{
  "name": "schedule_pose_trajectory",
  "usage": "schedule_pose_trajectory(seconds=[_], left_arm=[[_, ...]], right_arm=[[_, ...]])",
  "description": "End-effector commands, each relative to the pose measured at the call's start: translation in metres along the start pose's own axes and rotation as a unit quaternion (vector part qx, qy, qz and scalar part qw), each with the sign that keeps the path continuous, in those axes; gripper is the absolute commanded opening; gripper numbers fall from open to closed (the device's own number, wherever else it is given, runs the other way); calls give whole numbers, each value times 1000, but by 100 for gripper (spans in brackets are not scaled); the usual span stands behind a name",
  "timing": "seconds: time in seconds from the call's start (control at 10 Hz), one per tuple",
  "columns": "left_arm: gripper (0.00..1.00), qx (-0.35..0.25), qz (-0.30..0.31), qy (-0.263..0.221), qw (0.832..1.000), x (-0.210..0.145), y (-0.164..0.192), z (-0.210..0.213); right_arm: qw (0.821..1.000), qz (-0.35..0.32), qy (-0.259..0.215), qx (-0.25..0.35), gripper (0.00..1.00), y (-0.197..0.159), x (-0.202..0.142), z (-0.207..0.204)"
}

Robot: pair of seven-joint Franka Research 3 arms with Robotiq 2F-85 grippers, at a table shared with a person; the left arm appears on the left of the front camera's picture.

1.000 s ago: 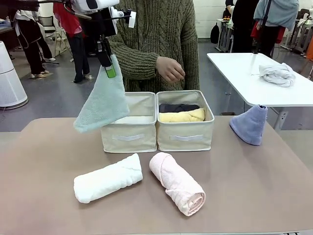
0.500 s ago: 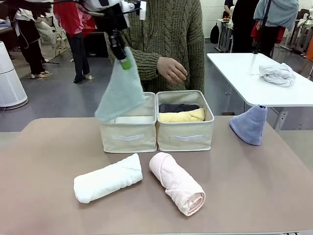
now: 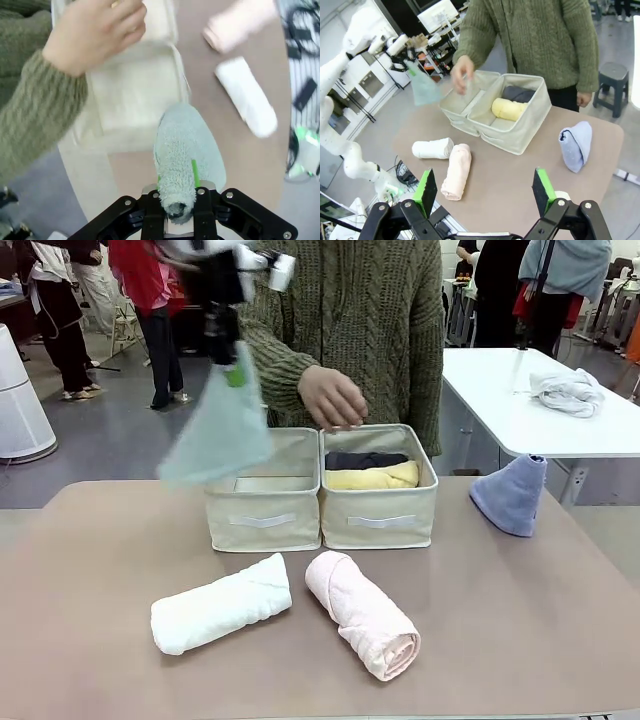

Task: Sort the towels based on their folding style.
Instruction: Pick up one triangle-folded towel and place it in the left Fabric basket.

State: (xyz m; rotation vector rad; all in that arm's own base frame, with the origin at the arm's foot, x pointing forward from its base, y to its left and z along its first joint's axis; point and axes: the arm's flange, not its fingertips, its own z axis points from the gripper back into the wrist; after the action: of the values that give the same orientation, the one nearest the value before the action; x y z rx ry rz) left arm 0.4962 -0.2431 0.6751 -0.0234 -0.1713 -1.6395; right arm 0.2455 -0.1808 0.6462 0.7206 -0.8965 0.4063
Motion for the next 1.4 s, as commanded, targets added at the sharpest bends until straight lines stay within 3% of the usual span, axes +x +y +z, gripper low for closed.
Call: schedule_pose_trajectory(seconds=[0.0, 0.2, 0.4, 0.5, 0.8, 1.3], left_arm=[[17, 81, 12, 28, 996, -122, -87, 59], [17, 114, 105, 32, 987, -161, -133, 50], [17, 132, 135, 27, 982, -187, -115, 65], [17, 139, 153, 17, 978, -195, -135, 58], [17, 133, 180, 20, 974, -207, -122, 62], [17, 128, 160, 11, 979, -205, -126, 60]], right_arm=[[1000, 4, -3, 8, 100, 0, 0, -2], [1000, 4, -3, 8, 100, 0, 0, -2], [1000, 4, -3, 8, 100, 0, 0, -2], [1000, 4, -3, 8, 100, 0, 0, -2], [1000, 4, -3, 8, 100, 0, 0, -2], [1000, 4, -3, 8, 100, 0, 0, -2]])
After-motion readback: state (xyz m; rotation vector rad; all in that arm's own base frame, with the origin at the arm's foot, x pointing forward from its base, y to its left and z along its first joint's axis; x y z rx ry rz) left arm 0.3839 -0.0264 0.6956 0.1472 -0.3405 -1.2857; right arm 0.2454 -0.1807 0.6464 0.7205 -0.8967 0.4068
